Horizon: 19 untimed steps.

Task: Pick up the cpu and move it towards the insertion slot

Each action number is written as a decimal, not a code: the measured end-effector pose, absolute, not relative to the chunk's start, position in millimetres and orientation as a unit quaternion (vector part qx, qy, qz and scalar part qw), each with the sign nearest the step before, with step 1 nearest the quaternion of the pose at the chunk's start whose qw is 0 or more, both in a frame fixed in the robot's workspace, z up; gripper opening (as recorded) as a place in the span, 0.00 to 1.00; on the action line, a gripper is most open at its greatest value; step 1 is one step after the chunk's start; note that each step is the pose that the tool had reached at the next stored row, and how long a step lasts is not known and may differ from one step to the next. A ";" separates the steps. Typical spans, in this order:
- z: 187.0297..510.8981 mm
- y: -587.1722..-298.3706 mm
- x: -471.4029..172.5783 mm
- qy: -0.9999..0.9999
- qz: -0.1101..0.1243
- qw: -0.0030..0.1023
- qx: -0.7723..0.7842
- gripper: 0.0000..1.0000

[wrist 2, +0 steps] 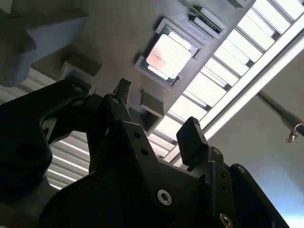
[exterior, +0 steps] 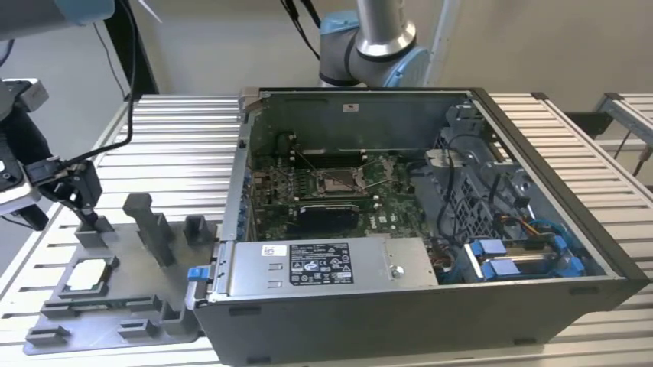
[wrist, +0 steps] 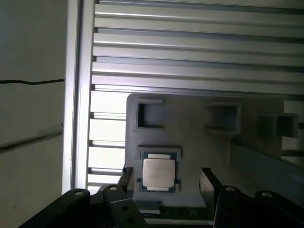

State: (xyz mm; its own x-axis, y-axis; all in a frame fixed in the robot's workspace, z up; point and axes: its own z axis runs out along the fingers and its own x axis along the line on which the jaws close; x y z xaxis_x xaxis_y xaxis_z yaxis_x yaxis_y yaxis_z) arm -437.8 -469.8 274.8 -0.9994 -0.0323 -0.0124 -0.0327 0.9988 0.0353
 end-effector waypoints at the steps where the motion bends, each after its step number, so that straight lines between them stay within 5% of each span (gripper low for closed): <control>1: 273.4 -470.5 -437.9 1.000 0.018 0.006 -0.016 1.00; 19: 246.3 -481.1 -438.8 1.000 0.017 0.006 -0.016 1.00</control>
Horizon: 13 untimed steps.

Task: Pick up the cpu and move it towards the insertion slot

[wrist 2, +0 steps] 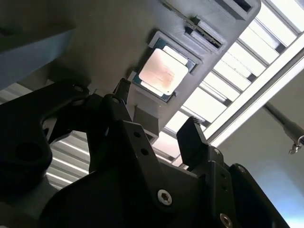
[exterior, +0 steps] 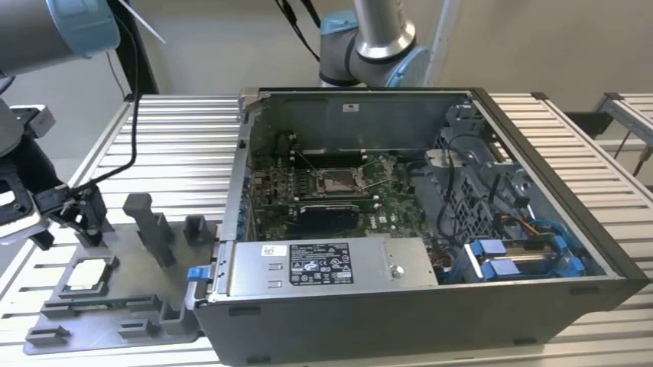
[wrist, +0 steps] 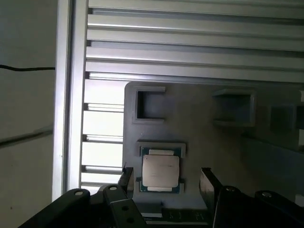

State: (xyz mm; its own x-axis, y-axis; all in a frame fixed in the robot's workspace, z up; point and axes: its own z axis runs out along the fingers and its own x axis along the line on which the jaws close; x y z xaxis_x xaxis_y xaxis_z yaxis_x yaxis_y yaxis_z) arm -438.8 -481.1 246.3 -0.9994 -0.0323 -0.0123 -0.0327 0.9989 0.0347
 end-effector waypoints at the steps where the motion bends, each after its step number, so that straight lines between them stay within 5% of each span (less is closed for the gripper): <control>1: 244.4 -481.4 -438.9 1.000 0.017 0.006 -0.016 1.00; 13: 224.1 -487.2 -439.3 1.000 0.017 0.006 -0.016 1.00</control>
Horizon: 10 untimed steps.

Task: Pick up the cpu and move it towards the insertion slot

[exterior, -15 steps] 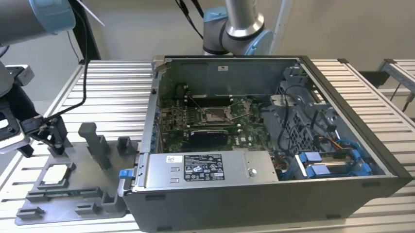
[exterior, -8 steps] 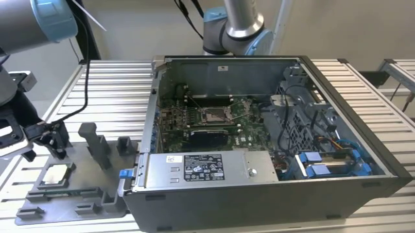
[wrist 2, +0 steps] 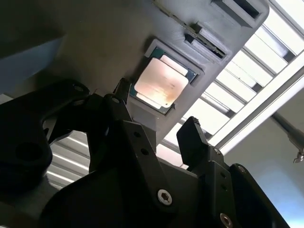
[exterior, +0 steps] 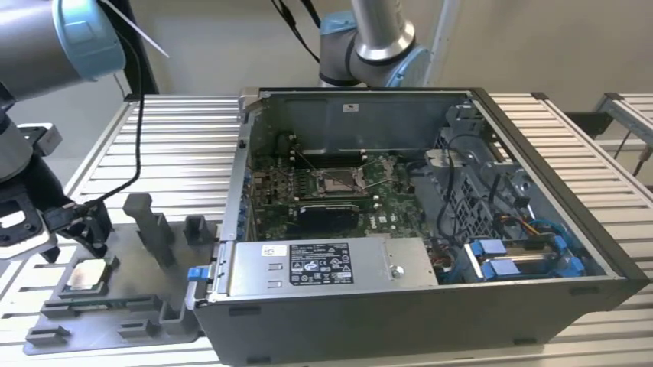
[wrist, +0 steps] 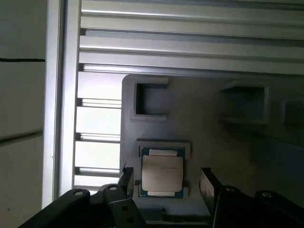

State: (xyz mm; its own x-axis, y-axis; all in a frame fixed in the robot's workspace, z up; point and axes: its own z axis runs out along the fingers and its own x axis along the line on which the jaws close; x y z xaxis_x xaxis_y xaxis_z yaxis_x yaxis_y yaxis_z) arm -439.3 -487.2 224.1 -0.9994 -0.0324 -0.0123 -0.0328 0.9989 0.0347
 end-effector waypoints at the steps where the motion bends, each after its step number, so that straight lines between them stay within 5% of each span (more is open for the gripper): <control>1: 222.9 -488.4 -439.3 1.000 0.017 0.006 -0.016 1.00; 10: 212.4 -494.3 -439.7 1.000 0.017 0.006 -0.016 1.00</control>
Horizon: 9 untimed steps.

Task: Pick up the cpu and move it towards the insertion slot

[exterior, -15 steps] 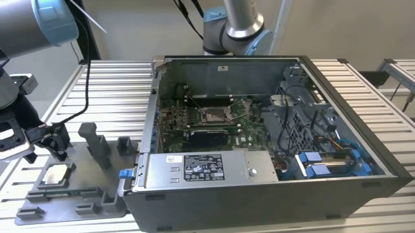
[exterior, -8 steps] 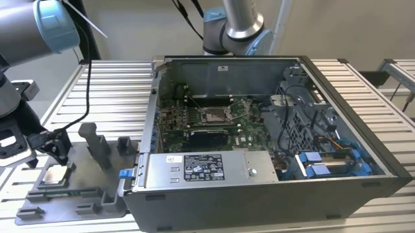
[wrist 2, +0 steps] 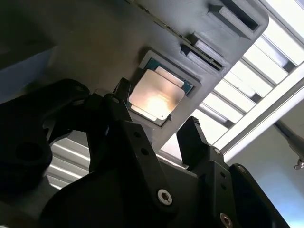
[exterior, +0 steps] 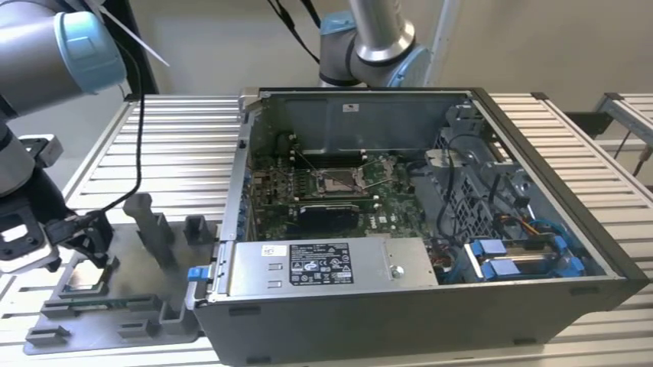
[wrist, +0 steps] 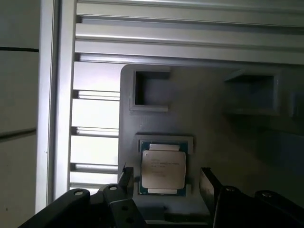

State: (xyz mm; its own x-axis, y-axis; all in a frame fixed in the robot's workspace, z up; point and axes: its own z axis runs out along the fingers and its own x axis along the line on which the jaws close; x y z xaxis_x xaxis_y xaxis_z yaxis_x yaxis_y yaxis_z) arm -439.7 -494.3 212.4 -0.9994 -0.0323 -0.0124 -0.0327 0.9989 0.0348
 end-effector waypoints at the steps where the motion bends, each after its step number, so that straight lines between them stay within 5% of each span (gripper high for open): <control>1: 211.3 -494.3 -439.9 1.000 0.017 0.006 -0.016 1.00; 9: 205.6 -494.3 -441.1 1.000 0.017 0.006 -0.016 1.00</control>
